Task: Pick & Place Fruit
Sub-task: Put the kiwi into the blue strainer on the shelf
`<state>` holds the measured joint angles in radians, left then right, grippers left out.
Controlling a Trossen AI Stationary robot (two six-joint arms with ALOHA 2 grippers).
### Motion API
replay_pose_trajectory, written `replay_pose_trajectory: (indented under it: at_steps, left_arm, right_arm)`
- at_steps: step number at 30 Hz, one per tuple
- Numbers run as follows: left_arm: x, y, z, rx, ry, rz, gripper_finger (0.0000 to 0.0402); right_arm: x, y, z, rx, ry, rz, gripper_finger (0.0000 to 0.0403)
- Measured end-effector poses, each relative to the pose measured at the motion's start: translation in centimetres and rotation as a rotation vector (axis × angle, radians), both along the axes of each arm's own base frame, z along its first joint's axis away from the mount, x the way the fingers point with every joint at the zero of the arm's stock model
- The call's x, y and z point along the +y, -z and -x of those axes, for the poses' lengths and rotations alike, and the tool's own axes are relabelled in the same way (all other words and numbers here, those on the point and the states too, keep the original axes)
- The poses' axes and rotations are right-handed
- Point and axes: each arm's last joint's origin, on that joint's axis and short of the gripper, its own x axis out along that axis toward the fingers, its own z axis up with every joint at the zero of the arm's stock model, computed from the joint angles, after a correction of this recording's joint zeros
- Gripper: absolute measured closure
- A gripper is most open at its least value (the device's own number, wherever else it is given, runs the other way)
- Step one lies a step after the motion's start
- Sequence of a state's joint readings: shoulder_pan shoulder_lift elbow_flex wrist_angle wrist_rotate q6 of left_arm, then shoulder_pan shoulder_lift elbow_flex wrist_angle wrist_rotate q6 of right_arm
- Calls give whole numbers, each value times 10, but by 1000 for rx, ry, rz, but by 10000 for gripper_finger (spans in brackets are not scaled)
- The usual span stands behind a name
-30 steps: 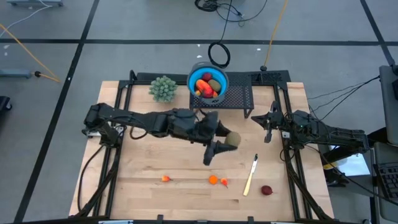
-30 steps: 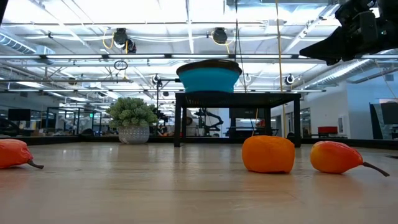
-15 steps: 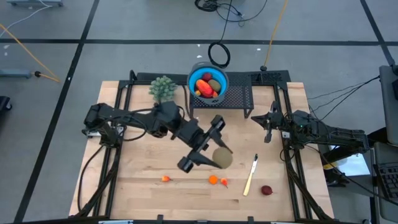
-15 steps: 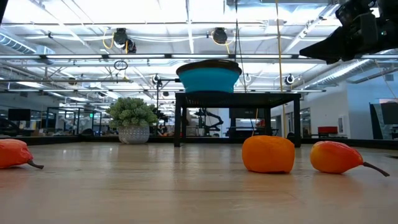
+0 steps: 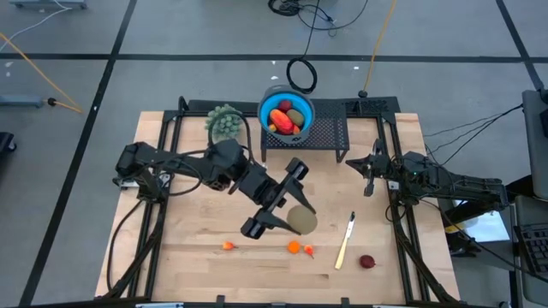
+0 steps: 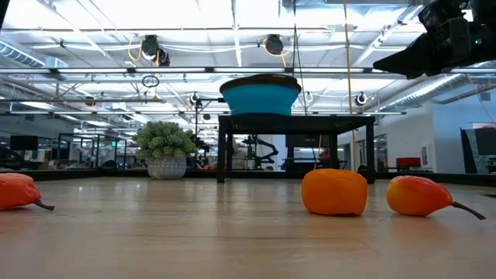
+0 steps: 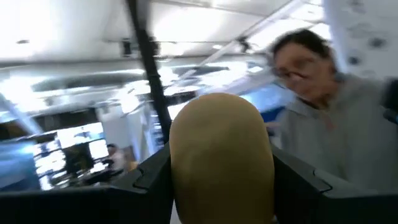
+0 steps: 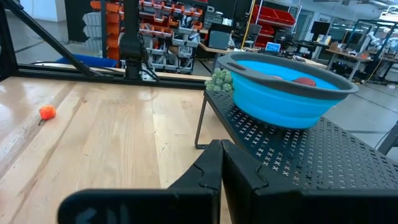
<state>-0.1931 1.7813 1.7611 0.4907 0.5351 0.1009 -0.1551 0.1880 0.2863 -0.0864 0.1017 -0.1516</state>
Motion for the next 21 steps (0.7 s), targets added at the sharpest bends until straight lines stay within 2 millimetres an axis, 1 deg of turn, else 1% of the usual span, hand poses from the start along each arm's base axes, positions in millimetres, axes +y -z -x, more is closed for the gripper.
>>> replay_pose_trajectory:
  at_steps: [3, 11, 14, 17, 21]
  left_arm:
    - [0, -4, 0, 7, -84, 112, 199]
    - [7, -13, 2, 50, -291, 502, 199]
    - [10, -14, 2, 66, -323, 626, 199]
    - [11, -15, 2, 75, -313, 690, 199]
    - [11, -15, 2, 81, -318, 704, 199]
  right_arm:
    - [0, 0, 0, 0, 0, 0, 403]
    - [0, 0, 0, 0, 0, -1, 403]
    - [0, 0, 0, 0, 0, -1, 403]
    - [0, 0, 0, 0, 0, -1, 403]
    - [0, 0, 0, 0, 0, -1, 403]
